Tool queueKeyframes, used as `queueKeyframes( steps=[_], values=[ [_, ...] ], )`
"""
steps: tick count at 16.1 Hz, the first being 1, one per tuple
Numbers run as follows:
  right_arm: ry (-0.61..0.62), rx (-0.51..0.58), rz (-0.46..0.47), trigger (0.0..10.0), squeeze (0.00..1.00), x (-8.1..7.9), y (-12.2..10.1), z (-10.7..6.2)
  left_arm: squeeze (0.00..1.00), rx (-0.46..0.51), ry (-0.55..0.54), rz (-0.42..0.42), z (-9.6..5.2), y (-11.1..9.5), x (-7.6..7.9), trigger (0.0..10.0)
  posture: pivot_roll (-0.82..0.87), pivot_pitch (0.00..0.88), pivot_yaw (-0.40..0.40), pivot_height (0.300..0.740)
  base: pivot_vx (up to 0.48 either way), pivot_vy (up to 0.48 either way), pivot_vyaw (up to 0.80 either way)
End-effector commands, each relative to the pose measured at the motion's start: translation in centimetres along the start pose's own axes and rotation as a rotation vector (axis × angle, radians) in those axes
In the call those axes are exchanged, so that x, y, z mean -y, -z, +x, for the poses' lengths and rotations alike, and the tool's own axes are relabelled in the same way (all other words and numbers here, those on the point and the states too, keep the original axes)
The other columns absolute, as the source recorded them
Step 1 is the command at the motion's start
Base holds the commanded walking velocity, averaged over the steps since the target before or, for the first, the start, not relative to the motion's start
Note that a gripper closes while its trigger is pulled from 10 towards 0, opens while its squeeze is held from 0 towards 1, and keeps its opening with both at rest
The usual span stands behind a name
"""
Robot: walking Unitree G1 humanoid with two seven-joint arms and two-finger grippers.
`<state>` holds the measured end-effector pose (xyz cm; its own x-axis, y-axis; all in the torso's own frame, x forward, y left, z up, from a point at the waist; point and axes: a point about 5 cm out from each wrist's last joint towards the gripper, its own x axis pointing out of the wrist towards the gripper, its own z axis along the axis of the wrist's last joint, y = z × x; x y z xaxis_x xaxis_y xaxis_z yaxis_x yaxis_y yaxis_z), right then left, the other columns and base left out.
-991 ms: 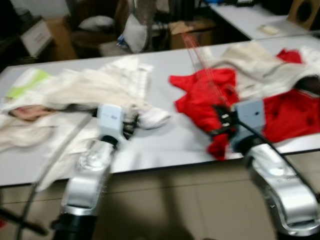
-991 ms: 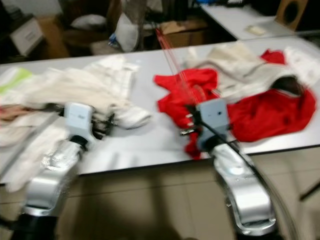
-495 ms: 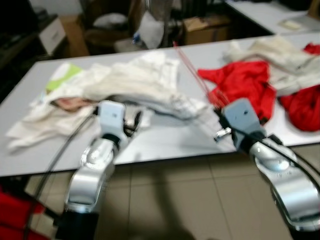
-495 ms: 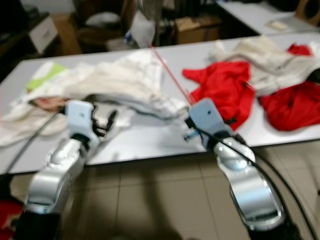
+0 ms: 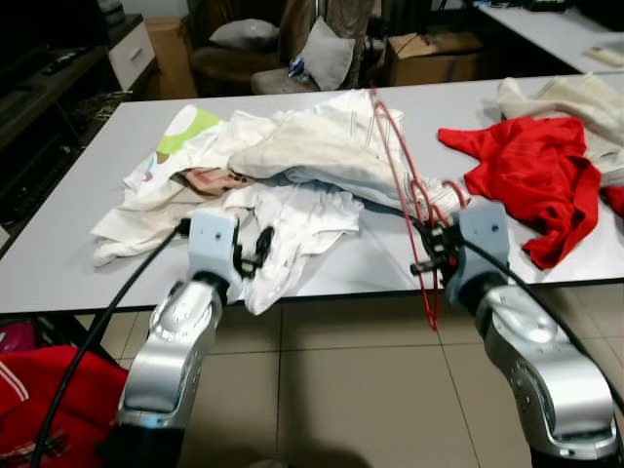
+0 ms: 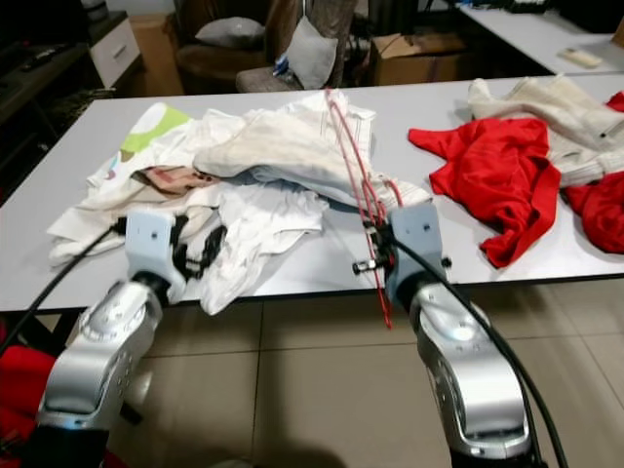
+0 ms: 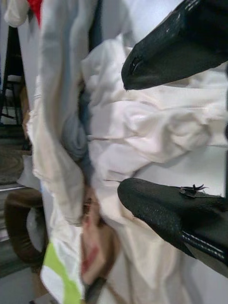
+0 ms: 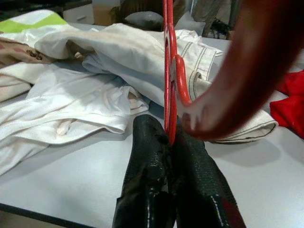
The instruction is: Hang hanger
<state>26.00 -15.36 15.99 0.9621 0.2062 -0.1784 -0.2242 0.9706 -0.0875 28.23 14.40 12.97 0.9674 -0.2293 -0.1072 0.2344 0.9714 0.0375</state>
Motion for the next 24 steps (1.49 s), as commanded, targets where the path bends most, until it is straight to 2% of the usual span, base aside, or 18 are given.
queueKeyframes(
  steps=[1, 4, 5, 6, 9, 11, 12, 13, 16, 19, 24],
  values=[
    [0.009, 0.016, 0.008, 10.0, 0.0, 0.2, 0.2, -0.2, 0.0, -0.007, -0.001, 0.014, 0.0, 0.0, -0.1, 10.0, -0.12, 0.0, 0.097, 0.74, 0.0, 0.0, 0.0],
    [0.059, 0.009, 0.014, 10.0, 0.0, 1.2, 0.7, 0.0, 0.0, 0.003, 0.0, 0.011, 0.8, 0.0, 0.1, 10.0, -0.13, 0.0, 0.102, 0.74, 0.0, 0.0, -0.14],
    [0.063, 0.023, 0.041, 10.0, 0.0, 1.3, 0.4, 0.1, 0.0, 0.016, -0.013, -0.028, 0.9, -0.4, 0.1, 10.0, -0.14, 0.0, 0.108, 0.74, 0.0, 0.0, -0.8],
    [0.04, 0.032, 0.031, 10.0, 0.0, 1.0, 0.3, -0.1, 0.0, 0.028, -0.019, -0.063, 0.9, -0.5, 0.0, 10.0, -0.14, 0.0, 0.108, 0.74, 0.0, 0.0, -0.8],
    [0.036, 0.04, 0.023, 10.0, 0.0, 0.8, 0.4, -0.2, 0.0, 0.017, -0.017, -0.03, 0.8, -0.1, 0.0, 10.0, -0.15, 0.0, 0.11, 0.74, 0.167, 0.0, -0.47],
    [0.007, 0.057, -0.006, 10.0, 0.0, 0.2, 0.3, 0.2, 0.0, 0.036, -0.025, -0.04, 1.0, -0.6, -0.4, 10.0, -0.15, 0.0, 0.112, 0.74, 0.285, 0.0, 0.0],
    [0.008, 0.044, -0.051, 10.0, 0.0, 0.1, 0.7, 0.5, 0.0, 0.018, -0.047, -0.014, 1.2, -0.1, -0.6, 10.0, -0.14, 0.0, 0.105, 0.74, 0.285, 0.0, 0.0],
    [-0.013, 0.068, 0.014, 10.0, 0.0, -0.2, 0.3, 0.5, 0.0, 0.034, -0.027, -0.05, 1.1, -0.5, -0.4, 10.0, -0.14, 0.0, 0.109, 0.74, 0.292, 0.0, 0.0],
    [-0.023, 0.071, -0.037, 10.0, 0.0, -0.4, 0.5, 0.3, 0.0, 0.022, -0.02, -0.03, 0.9, 0.0, -0.4, 10.0, -0.14, 0.0, 0.114, 0.74, 0.304, 0.0, 0.0],
    [-0.009, 0.074, -0.019, 10.0, 0.0, -0.1, 0.5, 0.6, 0.0, 0.025, 0.006, -0.011, 1.3, -0.1, 0.0, 10.0, -0.13, 0.0, 0.113, 0.74, 0.298, 0.0, 0.0],
    [-0.065, 0.091, -0.011, 10.0, 0.0, -0.5, 0.5, 0.1, 0.0, 0.011, 0.044, 0.004, 0.5, 0.7, 0.4, 10.0, -0.14, 0.0, 0.112, 0.74, 0.112, 0.0, -0.62]
  ],
)
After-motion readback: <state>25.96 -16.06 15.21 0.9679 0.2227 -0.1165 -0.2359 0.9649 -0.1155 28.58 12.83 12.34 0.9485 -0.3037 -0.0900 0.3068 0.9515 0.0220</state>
